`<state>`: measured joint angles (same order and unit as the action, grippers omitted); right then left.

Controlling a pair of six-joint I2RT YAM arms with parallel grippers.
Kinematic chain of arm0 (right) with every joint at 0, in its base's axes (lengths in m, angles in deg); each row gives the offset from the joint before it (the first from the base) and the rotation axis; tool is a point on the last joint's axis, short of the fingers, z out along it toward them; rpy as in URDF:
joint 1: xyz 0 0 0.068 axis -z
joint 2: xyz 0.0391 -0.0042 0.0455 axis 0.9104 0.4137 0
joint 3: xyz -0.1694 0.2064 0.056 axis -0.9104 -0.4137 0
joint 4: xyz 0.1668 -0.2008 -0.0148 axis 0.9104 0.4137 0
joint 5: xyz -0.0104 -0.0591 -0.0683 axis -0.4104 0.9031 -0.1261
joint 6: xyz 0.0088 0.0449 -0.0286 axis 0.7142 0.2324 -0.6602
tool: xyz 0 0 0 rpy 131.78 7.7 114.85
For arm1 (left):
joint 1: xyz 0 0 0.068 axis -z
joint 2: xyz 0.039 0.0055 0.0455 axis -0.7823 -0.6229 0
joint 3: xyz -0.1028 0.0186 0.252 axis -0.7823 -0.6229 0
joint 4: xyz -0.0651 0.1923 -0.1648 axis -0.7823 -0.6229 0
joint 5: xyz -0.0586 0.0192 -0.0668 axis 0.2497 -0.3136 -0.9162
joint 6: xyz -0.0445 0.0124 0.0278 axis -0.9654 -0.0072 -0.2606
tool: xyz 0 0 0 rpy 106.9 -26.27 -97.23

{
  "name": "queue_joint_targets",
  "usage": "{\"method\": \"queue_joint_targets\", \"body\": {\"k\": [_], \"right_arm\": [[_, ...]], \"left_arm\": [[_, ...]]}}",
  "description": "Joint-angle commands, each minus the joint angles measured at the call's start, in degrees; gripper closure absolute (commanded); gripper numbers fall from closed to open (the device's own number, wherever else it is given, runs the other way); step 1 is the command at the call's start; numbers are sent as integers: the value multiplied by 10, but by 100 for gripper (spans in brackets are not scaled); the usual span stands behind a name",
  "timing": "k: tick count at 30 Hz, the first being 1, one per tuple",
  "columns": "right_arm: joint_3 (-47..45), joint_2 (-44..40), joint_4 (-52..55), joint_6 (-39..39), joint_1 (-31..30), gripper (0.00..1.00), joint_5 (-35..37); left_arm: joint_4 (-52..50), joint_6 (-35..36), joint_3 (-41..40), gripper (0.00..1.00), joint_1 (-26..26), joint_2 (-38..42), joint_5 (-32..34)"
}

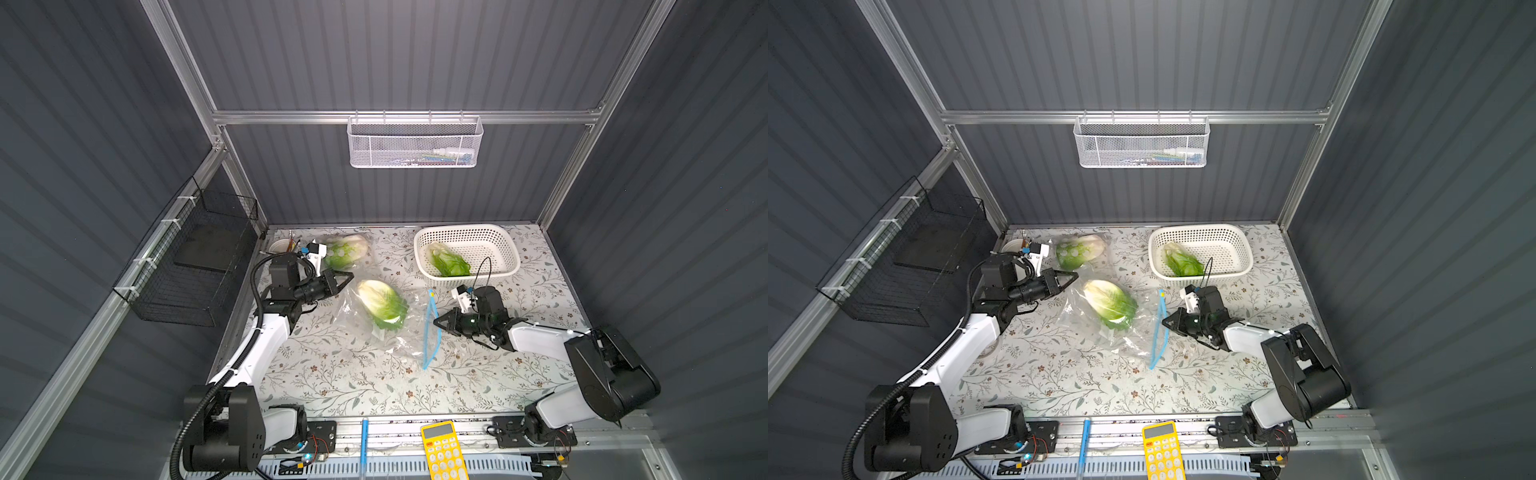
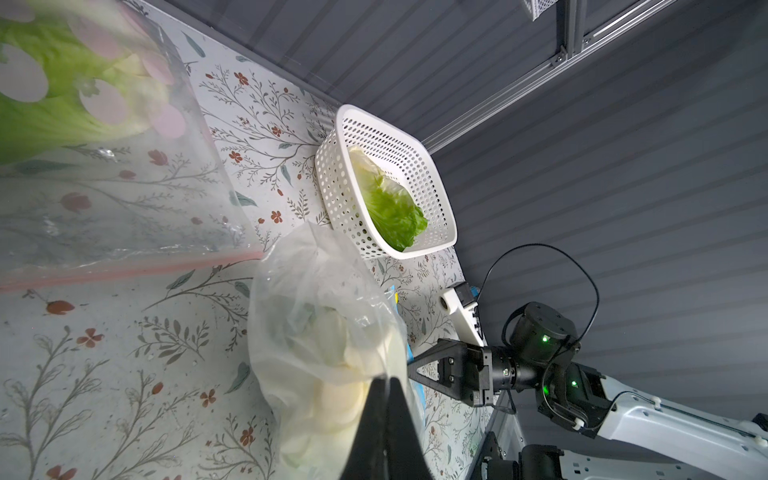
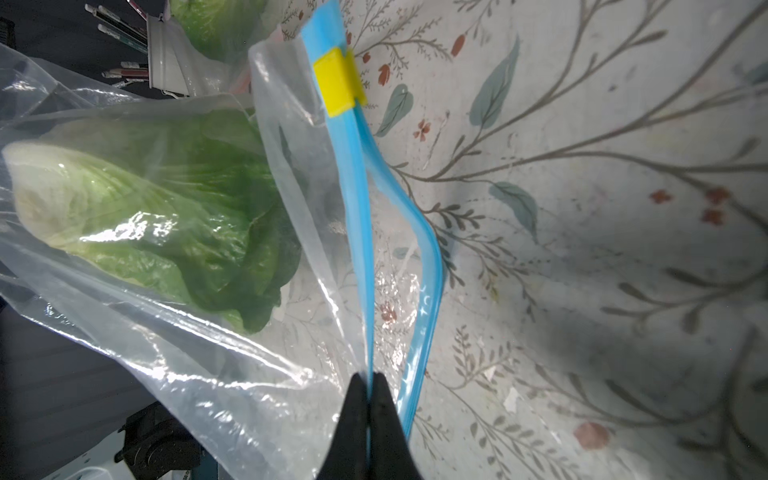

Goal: Open the zip-top bag and take out the chinese cabbages
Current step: Adjust the zipper food storage bag at the center of the board.

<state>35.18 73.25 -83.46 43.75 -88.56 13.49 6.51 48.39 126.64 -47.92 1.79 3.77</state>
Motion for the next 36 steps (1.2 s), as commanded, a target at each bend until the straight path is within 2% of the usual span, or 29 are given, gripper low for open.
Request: {"method": "queue_joint_targets", "body": {"k": [1, 7, 19, 24, 29, 36], "right_arm": [[-13, -10, -13, 8, 6, 100, -3], [-16, -13, -13, 9, 14, 100, -3], [6, -52, -10, 18, 14, 100, -9], [9, -60, -9, 20, 13, 100, -11], [2, -50, -17, 22, 13, 100, -12], [-6, -46, -26, 24, 14, 100, -12]], "left_arm": [[32, -13, -7, 100, -2, 24, 10], [47, -24, -13, 100, -2, 32, 18], [93, -61, -10, 100, 3, 42, -26], [69, -58, 5, 100, 12, 46, -22], [-18, -15, 36, 100, 30, 46, 12], [-64, 20, 36, 100, 30, 50, 57]]}}
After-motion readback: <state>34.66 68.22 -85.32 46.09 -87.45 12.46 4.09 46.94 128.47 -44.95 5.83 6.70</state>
